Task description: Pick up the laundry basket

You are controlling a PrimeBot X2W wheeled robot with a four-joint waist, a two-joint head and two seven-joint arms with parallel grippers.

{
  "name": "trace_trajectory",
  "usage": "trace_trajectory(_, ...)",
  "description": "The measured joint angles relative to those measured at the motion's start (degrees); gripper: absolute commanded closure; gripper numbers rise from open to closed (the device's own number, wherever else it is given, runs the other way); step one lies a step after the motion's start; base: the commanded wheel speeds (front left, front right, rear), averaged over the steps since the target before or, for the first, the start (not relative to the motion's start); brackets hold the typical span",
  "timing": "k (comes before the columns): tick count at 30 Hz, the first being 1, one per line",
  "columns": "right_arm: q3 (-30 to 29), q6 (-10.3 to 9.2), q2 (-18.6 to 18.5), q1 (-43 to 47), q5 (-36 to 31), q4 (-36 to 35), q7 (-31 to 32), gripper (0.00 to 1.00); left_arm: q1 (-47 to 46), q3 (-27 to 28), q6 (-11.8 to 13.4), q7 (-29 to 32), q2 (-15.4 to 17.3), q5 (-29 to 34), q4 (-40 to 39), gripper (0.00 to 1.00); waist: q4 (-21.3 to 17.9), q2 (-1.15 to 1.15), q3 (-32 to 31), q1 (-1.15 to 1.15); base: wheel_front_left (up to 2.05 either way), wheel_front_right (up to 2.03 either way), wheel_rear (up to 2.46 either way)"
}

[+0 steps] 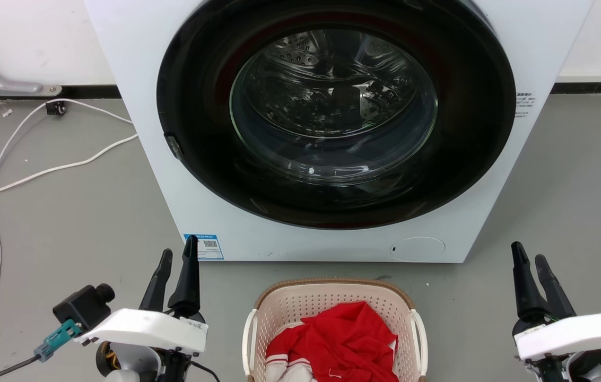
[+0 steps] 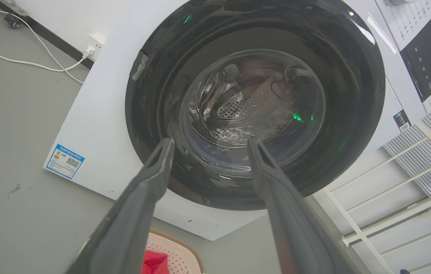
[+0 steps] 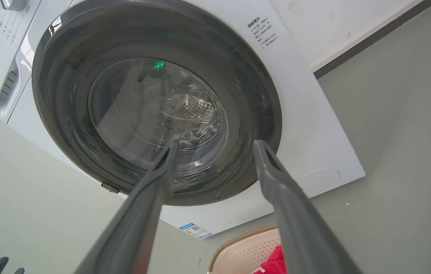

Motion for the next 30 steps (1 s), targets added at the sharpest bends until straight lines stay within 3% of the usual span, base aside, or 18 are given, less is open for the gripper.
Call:
trace_trajectory(12,1.0,0.0,0.02,0.71,-10.45,-1.77,-0.01,0.0,0.07,-1.86,1.36,-1.93,0.13,10.92,0.55,0.0,0.04,0.0,0.05,0.0,0.0,0.0,0.0)
trace_trajectory(30,1.51,0.0,0.03,2.34,-22.65,-4.15,0.36,0.0,0.08,-4.08,2.76,-4.6,0.58,22.5,0.94,0.0,0.1,0.0,0.38,0.0,0.0,0.0,0.0)
